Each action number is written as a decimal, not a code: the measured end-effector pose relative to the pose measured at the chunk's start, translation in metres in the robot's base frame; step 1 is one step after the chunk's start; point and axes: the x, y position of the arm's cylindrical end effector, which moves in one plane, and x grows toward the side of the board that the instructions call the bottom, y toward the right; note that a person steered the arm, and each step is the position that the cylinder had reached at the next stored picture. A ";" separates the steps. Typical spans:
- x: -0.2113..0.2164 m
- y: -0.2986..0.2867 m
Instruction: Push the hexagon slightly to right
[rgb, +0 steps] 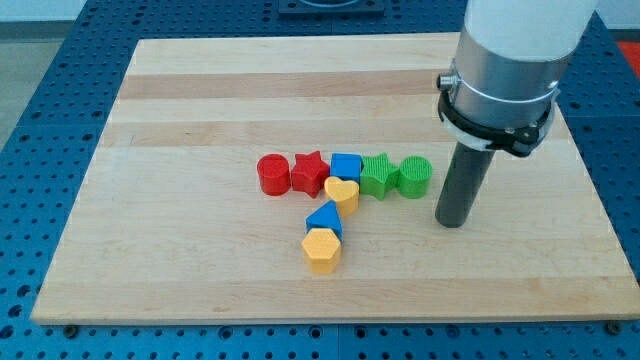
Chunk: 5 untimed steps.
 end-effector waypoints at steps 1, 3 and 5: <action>0.006 0.000; 0.012 0.000; 0.073 -0.015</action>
